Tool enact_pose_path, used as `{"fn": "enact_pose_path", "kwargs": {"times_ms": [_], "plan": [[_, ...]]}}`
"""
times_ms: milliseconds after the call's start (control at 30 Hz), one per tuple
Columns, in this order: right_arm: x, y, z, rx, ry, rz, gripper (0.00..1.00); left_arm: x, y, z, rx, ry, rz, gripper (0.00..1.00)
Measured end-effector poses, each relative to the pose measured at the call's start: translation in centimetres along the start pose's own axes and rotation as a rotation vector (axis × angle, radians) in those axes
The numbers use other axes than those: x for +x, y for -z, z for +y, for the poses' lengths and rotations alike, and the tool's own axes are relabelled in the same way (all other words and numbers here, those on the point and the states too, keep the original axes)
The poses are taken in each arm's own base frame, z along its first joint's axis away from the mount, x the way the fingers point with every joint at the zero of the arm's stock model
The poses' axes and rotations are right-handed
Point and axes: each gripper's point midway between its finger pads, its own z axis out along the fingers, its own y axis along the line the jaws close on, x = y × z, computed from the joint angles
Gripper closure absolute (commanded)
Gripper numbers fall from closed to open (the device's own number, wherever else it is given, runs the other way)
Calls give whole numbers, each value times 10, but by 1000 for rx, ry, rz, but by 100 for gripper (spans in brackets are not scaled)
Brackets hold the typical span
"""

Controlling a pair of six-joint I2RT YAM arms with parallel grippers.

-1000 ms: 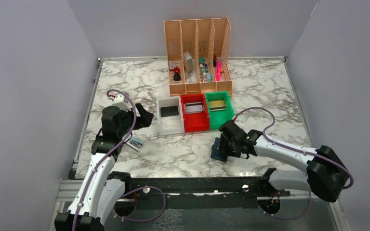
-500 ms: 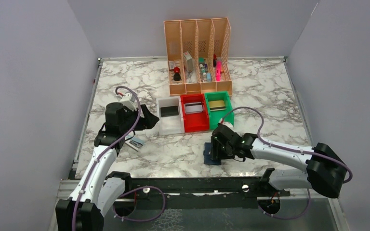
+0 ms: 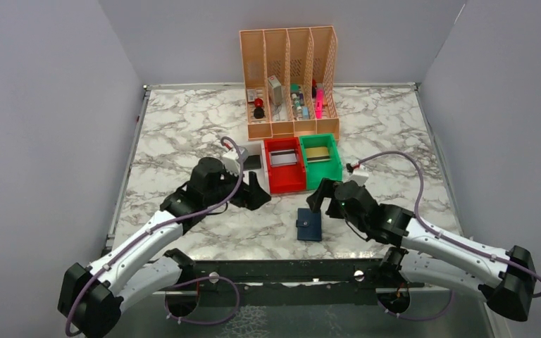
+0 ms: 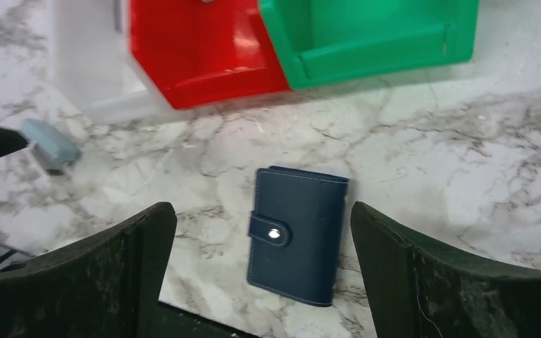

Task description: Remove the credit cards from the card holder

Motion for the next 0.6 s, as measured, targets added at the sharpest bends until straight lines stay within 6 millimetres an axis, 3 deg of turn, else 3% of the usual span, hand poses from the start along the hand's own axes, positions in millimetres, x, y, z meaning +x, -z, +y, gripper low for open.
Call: {"fn": "enact_pose_path", "kwargs": {"times_ms": [167,267,433,600], "plan": [[35,-23,-39,190,-51,60,12,31,-29,-13,-34,-27,94,23],[55,-27,-58,245,-78,90,24,62,-51,-21,-79,-65,188,24],[85,-25,-87,269,-122,118,31,100,-79,-28,-147,-114,265,26],[74,-22,-79,177,-196,63,32,106,-106,-33,-181,-122,259,29]]}}
